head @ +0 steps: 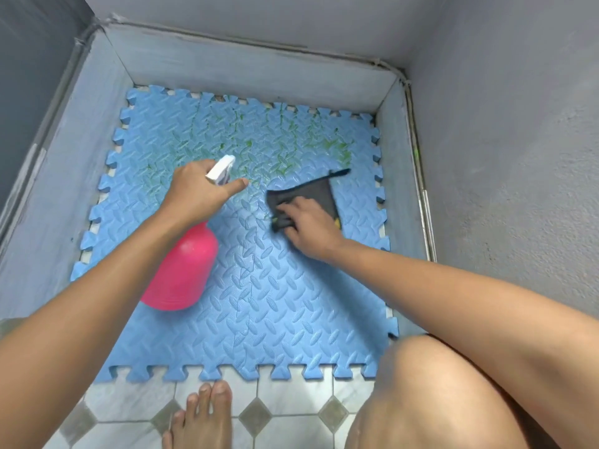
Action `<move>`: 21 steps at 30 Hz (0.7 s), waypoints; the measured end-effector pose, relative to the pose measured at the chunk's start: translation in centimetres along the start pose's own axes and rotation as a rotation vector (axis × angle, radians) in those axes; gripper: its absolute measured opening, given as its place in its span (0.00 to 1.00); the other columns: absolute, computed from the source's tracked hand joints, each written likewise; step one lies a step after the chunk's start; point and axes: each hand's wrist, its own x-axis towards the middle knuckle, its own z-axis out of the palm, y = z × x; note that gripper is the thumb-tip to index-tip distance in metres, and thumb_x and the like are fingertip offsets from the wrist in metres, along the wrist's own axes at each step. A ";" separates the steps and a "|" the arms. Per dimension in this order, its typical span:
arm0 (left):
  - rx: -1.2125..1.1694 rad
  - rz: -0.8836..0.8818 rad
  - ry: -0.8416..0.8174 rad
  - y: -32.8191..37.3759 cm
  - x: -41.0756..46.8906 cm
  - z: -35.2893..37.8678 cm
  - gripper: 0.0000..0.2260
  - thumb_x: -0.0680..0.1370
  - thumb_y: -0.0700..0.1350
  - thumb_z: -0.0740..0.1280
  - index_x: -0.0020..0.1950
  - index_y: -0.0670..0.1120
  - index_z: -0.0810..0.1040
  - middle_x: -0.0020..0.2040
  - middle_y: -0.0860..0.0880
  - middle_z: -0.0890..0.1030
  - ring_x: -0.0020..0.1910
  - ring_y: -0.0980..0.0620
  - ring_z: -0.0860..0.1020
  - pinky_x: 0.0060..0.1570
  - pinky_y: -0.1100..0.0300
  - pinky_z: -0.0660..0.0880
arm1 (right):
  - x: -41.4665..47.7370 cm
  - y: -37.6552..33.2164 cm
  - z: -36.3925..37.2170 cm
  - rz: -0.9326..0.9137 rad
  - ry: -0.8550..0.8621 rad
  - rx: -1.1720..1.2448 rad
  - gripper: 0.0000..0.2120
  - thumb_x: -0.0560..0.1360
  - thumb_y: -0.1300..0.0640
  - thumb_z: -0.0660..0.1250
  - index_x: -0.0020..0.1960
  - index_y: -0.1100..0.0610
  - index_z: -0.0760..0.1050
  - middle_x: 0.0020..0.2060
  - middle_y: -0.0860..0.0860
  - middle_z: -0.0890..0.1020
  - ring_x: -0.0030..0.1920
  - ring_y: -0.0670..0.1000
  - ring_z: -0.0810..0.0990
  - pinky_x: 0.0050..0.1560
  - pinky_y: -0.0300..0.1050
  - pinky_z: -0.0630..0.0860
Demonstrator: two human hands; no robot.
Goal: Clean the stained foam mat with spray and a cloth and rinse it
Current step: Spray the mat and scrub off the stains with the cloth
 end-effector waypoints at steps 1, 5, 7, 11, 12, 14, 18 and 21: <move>-0.003 0.004 -0.007 0.1 -0.1 -0.1 0.24 0.68 0.65 0.75 0.41 0.43 0.79 0.39 0.40 0.81 0.42 0.37 0.83 0.45 0.40 0.83 | 0.1 -1.7 1.0 -0.134 -0.074 0.011 0.23 0.75 0.55 0.64 0.71 0.52 0.72 0.59 0.50 0.75 0.60 0.55 0.72 0.60 0.49 0.72; -0.025 0.020 0.000 0.3 -0.2 -0.5 0.29 0.64 0.69 0.72 0.44 0.43 0.80 0.40 0.40 0.81 0.43 0.37 0.82 0.45 0.39 0.83 | 1.5 -1.1 0.6 -0.252 -0.107 0.000 0.21 0.75 0.57 0.65 0.69 0.51 0.74 0.57 0.50 0.75 0.58 0.52 0.71 0.58 0.46 0.71; -0.039 0.046 -0.006 0.1 -0.3 -0.9 0.27 0.66 0.67 0.74 0.46 0.44 0.80 0.40 0.42 0.81 0.45 0.38 0.82 0.46 0.38 0.83 | 2.3 2.8 -1.0 0.113 0.142 0.081 0.19 0.76 0.56 0.64 0.67 0.51 0.76 0.60 0.53 0.74 0.61 0.55 0.72 0.60 0.50 0.73; -0.043 0.127 -0.055 -0.2 -1.1 -1.5 0.20 0.73 0.61 0.77 0.46 0.45 0.79 0.37 0.52 0.79 0.40 0.46 0.81 0.46 0.52 0.81 | 2.7 8.7 -4.0 0.869 0.397 0.066 0.17 0.81 0.55 0.61 0.68 0.58 0.74 0.64 0.61 0.72 0.64 0.62 0.70 0.66 0.52 0.67; -0.026 0.150 -0.065 -0.1 -1.2 -1.4 0.19 0.73 0.60 0.77 0.45 0.45 0.78 0.36 0.53 0.78 0.38 0.49 0.79 0.44 0.60 0.76 | 2.8 8.4 -3.9 0.836 0.353 0.035 0.17 0.80 0.56 0.62 0.67 0.59 0.74 0.64 0.61 0.72 0.64 0.62 0.70 0.65 0.52 0.68; 0.031 0.178 -0.078 0.3 -1.0 -1.2 0.19 0.74 0.59 0.77 0.44 0.45 0.77 0.37 0.52 0.78 0.38 0.49 0.76 0.40 0.61 0.69 | 2.7 5.7 -2.7 0.499 0.229 0.023 0.19 0.76 0.61 0.63 0.67 0.58 0.75 0.60 0.59 0.74 0.61 0.61 0.72 0.62 0.51 0.71; 0.080 0.126 -0.108 1.0 0.1 -0.9 0.21 0.76 0.58 0.75 0.44 0.39 0.79 0.38 0.45 0.78 0.39 0.42 0.76 0.42 0.52 0.69 | 1.3 1.4 -1.3 -0.059 -0.075 0.017 0.24 0.73 0.65 0.65 0.68 0.53 0.76 0.58 0.54 0.75 0.60 0.56 0.73 0.58 0.46 0.71; -0.016 0.010 -0.150 1.3 0.7 -1.2 0.29 0.74 0.66 0.73 0.46 0.37 0.80 0.36 0.44 0.77 0.39 0.39 0.80 0.46 0.45 0.81 | 1.3 3.1 -3.0 0.233 0.074 0.138 0.22 0.75 0.66 0.62 0.66 0.54 0.76 0.60 0.56 0.73 0.60 0.56 0.73 0.56 0.44 0.68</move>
